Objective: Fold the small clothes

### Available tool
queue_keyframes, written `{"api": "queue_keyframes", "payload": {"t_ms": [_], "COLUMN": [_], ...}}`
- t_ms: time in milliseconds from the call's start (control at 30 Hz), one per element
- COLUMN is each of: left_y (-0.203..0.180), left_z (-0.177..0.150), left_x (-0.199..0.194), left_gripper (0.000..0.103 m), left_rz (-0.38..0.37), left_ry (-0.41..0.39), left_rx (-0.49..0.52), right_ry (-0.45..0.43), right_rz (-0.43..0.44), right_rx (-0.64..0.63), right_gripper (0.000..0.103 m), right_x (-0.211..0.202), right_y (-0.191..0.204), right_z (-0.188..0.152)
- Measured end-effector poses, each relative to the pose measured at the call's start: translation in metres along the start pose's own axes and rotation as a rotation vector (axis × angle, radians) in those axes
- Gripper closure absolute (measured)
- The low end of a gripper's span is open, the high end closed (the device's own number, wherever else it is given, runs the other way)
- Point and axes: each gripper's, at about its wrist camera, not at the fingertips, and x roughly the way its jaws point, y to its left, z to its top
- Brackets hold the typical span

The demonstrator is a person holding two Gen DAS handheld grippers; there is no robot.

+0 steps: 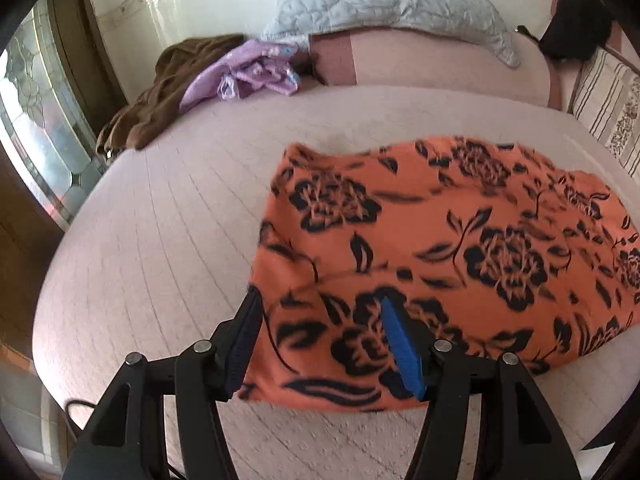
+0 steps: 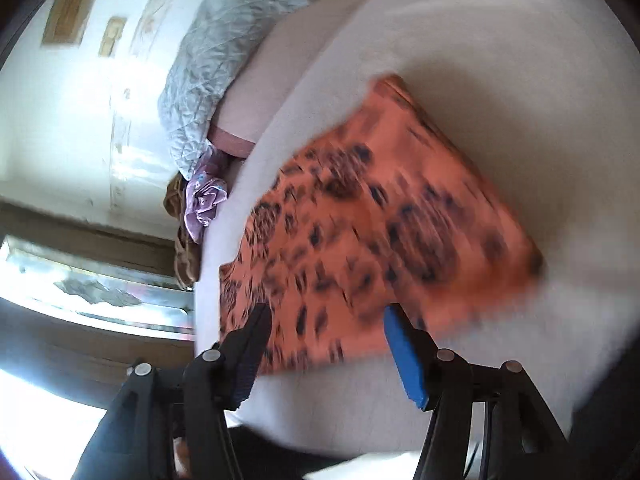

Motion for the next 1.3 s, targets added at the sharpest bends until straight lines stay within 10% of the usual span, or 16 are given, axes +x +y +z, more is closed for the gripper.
{"api": "queue_keyframes", "payload": {"t_ms": [367, 533, 700, 867, 1300], "left_y": [0.013, 0.034, 0.027, 0.05, 0.149], "left_z": [0.002, 0.011, -0.001, 0.006, 0.012], "left_x": [0.018, -0.01, 0.039, 0.038, -0.007], "left_gripper": [0.038, 0.038, 0.03, 0.03, 0.03], "left_rz": [-0.015, 0.049, 0.014, -0.07, 0.121], "left_ry": [0.063, -0.068, 0.065, 0.092, -0.099], "left_rx": [-0.003, -0.074, -0.077, -0.195, -0.447], "right_ry": [-0.103, -0.138, -0.156, -0.177, -0.169], "right_rz": [-0.03, -0.053, -0.039, -0.102, -0.036], "right_rx": [0.165, 0.142, 0.209, 0.157, -0.341], "right_gripper": [0.039, 0.039, 0.039, 0.075, 0.08], "right_x": [0.006, 0.007, 0.023, 0.029, 0.052], "right_y": [-0.055, -0.046, -0.056, -0.046, 0.179], "right_z": [0.005, 0.011, 0.022, 0.03, -0.021]}}
